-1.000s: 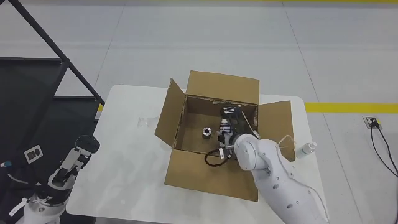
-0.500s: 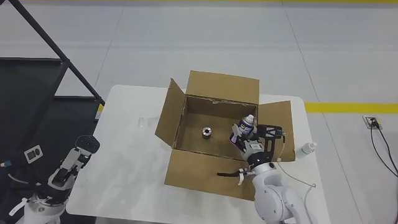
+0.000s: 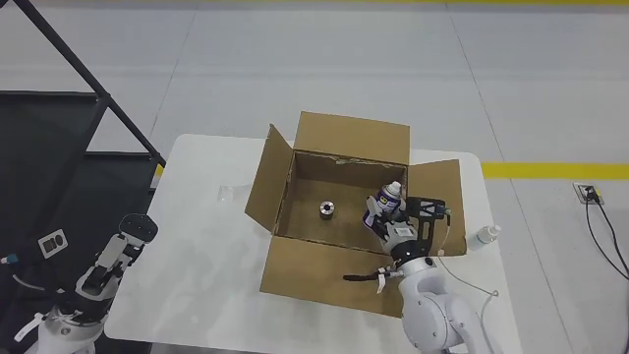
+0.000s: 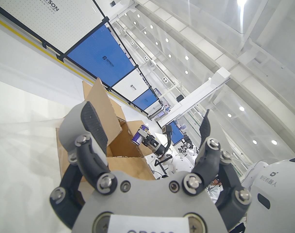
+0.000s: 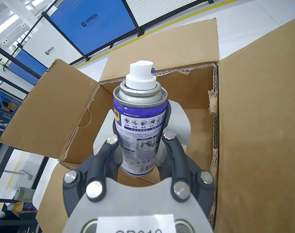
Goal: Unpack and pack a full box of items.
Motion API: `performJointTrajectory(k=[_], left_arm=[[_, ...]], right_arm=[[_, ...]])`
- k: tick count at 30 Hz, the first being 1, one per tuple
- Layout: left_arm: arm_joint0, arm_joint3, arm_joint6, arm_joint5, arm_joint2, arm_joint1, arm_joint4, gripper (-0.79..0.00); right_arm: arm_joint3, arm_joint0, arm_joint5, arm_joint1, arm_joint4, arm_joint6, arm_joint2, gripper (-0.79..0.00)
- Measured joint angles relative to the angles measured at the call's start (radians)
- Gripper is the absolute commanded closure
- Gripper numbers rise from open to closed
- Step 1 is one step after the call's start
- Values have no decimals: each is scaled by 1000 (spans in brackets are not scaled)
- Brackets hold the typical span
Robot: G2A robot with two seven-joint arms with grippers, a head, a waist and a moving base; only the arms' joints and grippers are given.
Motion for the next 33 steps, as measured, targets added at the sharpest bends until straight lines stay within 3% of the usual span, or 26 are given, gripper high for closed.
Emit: performJointTrajectory(k=[4,11,14,18,22,33], left_arm=[[0,0,0,0,0,0,0,-785],[0,0,0,0,0,0,0,-785],[0,0,0,0,0,0,0,-785],[0,0,0,0,0,0,0,-785],[0,0,0,0,0,0,0,-785],[0,0,0,0,0,0,0,-785]], right_arm=[[-62,-59,-104,4,3,-151,36,0],[-217,-375,-368,33,-95,-620,217,0],[-218,-499,-417,39,-141,-838,308,0],[-135,-591,-414,42,-183,-1031,403,0],[8,-568,-363,40,-170,-1063,448,0],[471,-292,-290,29,-171,-937,390,0]])
